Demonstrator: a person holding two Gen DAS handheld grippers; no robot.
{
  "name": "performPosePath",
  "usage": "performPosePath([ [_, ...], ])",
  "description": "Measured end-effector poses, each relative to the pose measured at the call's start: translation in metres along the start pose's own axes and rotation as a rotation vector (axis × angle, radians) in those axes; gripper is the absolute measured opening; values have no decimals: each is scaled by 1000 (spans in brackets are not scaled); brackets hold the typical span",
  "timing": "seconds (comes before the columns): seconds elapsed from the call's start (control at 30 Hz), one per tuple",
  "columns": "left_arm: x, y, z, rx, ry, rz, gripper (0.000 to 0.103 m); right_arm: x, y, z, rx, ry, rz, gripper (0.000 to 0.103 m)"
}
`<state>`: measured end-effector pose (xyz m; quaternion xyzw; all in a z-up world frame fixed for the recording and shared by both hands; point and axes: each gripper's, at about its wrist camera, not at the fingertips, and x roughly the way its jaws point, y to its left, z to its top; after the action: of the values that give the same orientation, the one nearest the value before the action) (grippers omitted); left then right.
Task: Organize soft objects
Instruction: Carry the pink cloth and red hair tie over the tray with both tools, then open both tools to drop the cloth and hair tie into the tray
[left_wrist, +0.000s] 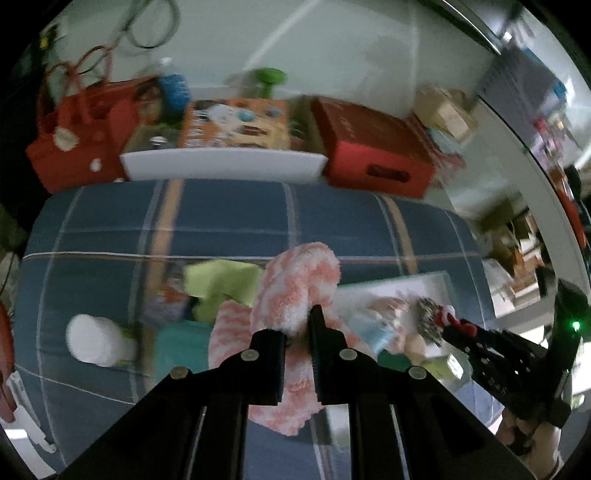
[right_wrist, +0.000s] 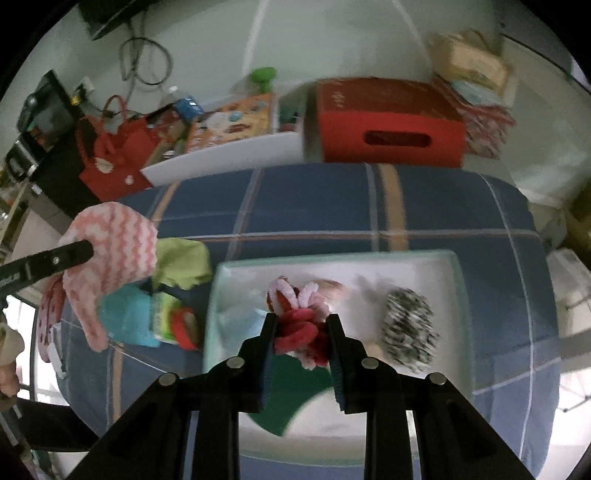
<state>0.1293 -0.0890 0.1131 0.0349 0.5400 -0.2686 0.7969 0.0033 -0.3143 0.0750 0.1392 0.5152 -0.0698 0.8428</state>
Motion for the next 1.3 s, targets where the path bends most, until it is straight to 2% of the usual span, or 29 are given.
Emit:
performPosePath([
  [0.17, 21, -48, -11, 77, 37, -30, 12, 0, -39, -14, 56, 13, -28, 27],
  [0.4, 45, -97, -23, 141, 74, -71, 12, 5, -72, -25, 107, 25, -42, 28],
  [0.57, 70, -113, -28, 154, 110, -68, 13, 19, -84, -30, 131, 46, -49, 28],
  [0.7, 87, -114, -29, 130, 145, -109, 15, 32, -91, -33, 147, 66, -48, 30],
  [0.73, 90, -114, -29, 127, 155, -116, 23, 35, -92, -33, 148, 69, -50, 30],
  [0.77, 92, -113, -30, 121, 158, -111, 36, 36, -93, -34, 146, 74, -52, 30],
  [0.83, 92, -111, -30, 116, 157, -105, 51, 37, -95, -34, 142, 80, -57, 31],
  [0.9, 91, -108, -28, 112, 152, -103, 52, 38, -97, -33, 146, 82, -61, 36],
  [0.97, 89, -103, -26, 101, 150, -90, 59, 38, -96, -33, 143, 85, -64, 41],
  [1.1, 85, -94, -23, 89, 138, -49, 66, 37, -91, -32, 119, 92, -76, 59],
  [1.13, 83, -92, -22, 89, 131, -35, 70, 36, -89, -32, 115, 92, -78, 65],
  [1.27, 79, -81, -19, 61, 109, -3, 89, 36, -82, -31, 93, 96, -78, 74],
  [1.3, 78, -78, -19, 50, 101, 6, 91, 36, -80, -31, 85, 96, -80, 81],
])
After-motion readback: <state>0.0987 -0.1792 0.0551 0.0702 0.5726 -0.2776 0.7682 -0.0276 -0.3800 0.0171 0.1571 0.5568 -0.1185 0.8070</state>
